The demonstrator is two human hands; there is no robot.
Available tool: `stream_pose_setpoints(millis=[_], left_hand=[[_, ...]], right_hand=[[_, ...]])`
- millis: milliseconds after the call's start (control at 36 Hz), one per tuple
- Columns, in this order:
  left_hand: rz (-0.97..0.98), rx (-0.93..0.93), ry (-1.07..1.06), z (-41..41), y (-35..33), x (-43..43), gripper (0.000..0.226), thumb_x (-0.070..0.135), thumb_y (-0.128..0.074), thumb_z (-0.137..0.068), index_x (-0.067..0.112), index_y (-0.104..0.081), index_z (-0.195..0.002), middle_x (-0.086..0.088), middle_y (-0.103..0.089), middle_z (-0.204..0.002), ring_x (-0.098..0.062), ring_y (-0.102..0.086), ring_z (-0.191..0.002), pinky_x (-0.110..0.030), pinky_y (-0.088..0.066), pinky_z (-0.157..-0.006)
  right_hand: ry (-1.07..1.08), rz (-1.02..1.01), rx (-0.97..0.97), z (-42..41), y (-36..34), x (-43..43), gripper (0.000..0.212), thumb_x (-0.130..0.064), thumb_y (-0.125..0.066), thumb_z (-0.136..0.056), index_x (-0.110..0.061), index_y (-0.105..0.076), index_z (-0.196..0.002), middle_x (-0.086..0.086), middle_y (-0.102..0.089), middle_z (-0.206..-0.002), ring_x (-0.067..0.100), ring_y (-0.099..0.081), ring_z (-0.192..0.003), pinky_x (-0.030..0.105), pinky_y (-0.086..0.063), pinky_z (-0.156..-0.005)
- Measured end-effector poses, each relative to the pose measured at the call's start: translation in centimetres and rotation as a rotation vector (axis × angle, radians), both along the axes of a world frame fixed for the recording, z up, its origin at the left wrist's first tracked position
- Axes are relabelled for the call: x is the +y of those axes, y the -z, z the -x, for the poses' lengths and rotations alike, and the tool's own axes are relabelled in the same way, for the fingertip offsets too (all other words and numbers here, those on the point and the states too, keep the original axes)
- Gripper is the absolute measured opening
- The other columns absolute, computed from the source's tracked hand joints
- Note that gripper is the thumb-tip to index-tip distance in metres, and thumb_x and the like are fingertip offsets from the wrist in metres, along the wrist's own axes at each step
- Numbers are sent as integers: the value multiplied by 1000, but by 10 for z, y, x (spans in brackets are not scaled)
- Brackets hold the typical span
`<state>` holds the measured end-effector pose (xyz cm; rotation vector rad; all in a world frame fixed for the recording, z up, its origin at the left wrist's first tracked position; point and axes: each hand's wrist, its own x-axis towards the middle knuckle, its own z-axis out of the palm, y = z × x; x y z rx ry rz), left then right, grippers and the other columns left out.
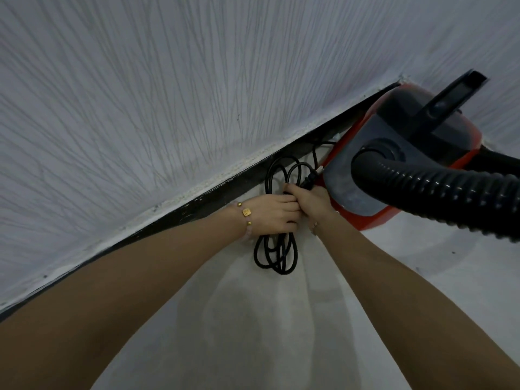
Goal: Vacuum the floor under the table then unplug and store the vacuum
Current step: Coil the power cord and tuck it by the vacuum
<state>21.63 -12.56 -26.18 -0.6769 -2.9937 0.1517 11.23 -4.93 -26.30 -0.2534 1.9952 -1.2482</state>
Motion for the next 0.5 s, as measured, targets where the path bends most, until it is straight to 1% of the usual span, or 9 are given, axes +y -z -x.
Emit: stream_pose_setpoints(millis=[56,139,222,278,306,333,389,444,500], left_hand=[[39,46,37,-6,1,-4,13,14,-80,-67,20,-74,-78,2,-74,-85,-16,-70,-90,-30,-54,-90],[-12,204,-62,-23,4,-4,24,14,-73,-75,21,-75,-98,3,-74,-104,-17,-67,-106,-35,-52,-94],[-164,355,-225,-45,9,-2,32,4,-53,-86,7,-67,-114,-11,-67,-120,-27,-62,-114,-42,-50,-96],[-441,353,-522,-55,13,4,37,-4,-56,-85,0,-60,-122,-20,-61,-126,-33,-57,-118,-44,-47,-101],[-634,326,-711,-58,13,9,38,-6,-54,-86,-1,-58,-124,-20,-59,-126,-33,-55,-119,-40,-44,-105],[-851,305,-888,-56,12,14,36,-5,-50,-90,-1,-57,-124,-19,-57,-126,-31,-54,-119,-32,-40,-105],[-1185,216,-1143,-47,11,22,34,12,-46,-96,5,-53,-128,-13,-54,-128,-21,-53,-115,-16,-35,-98],[-1439,1,-1201,-35,12,26,49,37,-54,-90,12,-49,-132,-10,-53,-129,-18,-53,-115,-28,-41,-103],[-1578,-168,-1166,-23,10,30,72,48,-68,-72,15,-45,-132,-11,-53,-128,-22,-55,-116,-42,-46,-102]], right_hand=[[3,25,-5,0,2,-1,20,-23,-74,-78,-8,-65,-68,6,-65,-67,25,-65,-70,35,-54,-70],[-17,37,-26,2,5,2,19,-24,-73,-80,-5,-71,-79,12,-72,-81,30,-69,-83,38,-56,-76],[-40,59,-57,5,7,5,18,-25,-73,-81,-9,-71,-88,14,-73,-97,32,-69,-97,44,-55,-89],[-38,66,-72,5,8,6,14,-26,-74,-81,-15,-69,-88,11,-72,-99,31,-68,-99,43,-55,-89],[-34,63,-76,4,7,6,12,-26,-74,-81,-17,-67,-87,9,-72,-97,29,-67,-98,42,-55,-87],[-27,59,-78,3,7,6,11,-26,-74,-81,-19,-66,-85,6,-71,-94,28,-67,-95,41,-55,-84],[-21,52,-74,2,5,7,11,-26,-73,-82,-18,-65,-84,4,-69,-89,25,-65,-89,35,-52,-69],[-22,64,-84,1,4,7,14,-25,-71,-83,-13,-67,-91,8,-70,-92,23,-64,-86,31,-48,-64],[-7,101,-120,1,3,8,18,-20,-71,-85,-8,-68,-98,12,-70,-95,24,-66,-85,37,-54,-73]])
